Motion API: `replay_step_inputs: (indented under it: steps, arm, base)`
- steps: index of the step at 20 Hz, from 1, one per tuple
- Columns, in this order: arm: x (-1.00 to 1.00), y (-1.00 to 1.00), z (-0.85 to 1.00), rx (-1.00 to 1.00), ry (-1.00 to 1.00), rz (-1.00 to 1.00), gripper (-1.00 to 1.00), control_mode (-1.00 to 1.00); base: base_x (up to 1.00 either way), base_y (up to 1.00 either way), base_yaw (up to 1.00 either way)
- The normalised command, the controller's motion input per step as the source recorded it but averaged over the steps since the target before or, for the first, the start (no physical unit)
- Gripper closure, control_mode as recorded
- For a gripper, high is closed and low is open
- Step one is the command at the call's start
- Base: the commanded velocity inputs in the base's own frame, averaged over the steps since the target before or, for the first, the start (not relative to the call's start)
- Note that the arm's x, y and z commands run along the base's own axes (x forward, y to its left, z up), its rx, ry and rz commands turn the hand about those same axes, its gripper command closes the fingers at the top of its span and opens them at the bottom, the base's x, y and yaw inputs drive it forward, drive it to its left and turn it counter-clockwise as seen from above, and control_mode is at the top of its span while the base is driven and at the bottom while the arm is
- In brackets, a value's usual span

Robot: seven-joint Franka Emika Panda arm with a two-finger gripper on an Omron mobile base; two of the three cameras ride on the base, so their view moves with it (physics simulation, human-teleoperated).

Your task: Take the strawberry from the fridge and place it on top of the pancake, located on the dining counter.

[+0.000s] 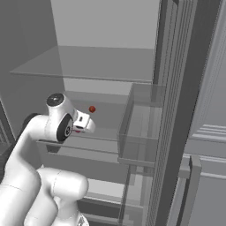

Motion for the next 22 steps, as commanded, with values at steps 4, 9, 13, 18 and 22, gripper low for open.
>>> replay_step_inputs:
  steps: [4,9,13,18,22]
  arm:
    - [-0.90,0.10,0.59,0.00,0.00,0.16,1.00,-1.00]
    - [-0.75,0.06,0.64,0.00,0.00,0.12,1.00,-1.00]
    - [-0.64,0.00,0.59,0.00,0.00,-0.02,1.00,-1.00]
    - [-0.35,0.00,0.37,-0.04,0.04,-0.18,1.00,-1.00]
    - [-0.39,-0.01,0.00,0.05,0.00,-0.11,1.00,-1.00]
  base:
    - [0.00,0.00,0.00]
    - [0.00,0.00,0.00]
    - [0.00,0.00,0.00]
    - [0.00,0.00,0.00]
    - [0.00,0.00,0.00]
